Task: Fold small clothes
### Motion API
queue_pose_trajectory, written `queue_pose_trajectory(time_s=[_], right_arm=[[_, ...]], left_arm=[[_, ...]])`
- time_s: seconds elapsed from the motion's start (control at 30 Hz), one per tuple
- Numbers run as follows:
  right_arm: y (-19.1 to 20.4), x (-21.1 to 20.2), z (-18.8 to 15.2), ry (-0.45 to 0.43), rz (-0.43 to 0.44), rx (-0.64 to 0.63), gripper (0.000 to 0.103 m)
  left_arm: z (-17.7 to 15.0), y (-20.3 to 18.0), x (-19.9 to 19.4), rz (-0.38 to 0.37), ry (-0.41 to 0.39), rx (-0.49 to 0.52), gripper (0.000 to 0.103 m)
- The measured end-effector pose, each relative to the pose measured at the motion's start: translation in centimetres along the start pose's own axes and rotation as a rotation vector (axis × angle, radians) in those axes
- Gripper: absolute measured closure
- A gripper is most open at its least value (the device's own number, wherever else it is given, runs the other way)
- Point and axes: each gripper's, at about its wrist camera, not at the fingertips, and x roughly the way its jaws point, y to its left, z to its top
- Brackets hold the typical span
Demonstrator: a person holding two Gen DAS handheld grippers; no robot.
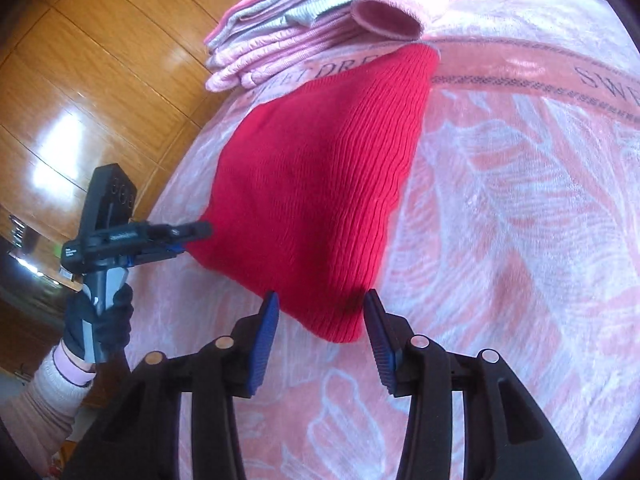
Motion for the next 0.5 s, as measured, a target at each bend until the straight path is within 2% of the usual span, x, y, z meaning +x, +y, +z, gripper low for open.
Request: queue_pose_trajectory(time_s=[0.1, 0.23, 0.3, 0.43, 0.5], right_arm=[[0.2, 0.4, -0.1, 0.009, 0.004, -0.001, 0.058], [0.0, 0.8, 0.0, 0.015, 0.005, 0.004, 0.058], [0.0, 0.8, 0.0, 0.015, 0.004, 0.001, 0.058], [-0.1, 0.0, 0.2, 0.006, 0.006, -0.012, 0.058], [-0.6, -0.4, 0.4, -0.001, 0.005, -0.009, 0.057]], left_arm=[[-0.2, 1.2, -0.6, -0.021, 0.01, -0.016, 0.088], [-0.3, 2.1, -0.3, -0.023, 0.028, -0.005, 0.085], [-0.2, 2.1, 0.0, -0.05, 0.039, -0.005, 0.084], [0.5, 2.3, -1.2, -0.092, 0.017, -0.032, 0.066], [2.2, 3.0, -1.9, -0.134, -0.03, -0.071, 0.066]])
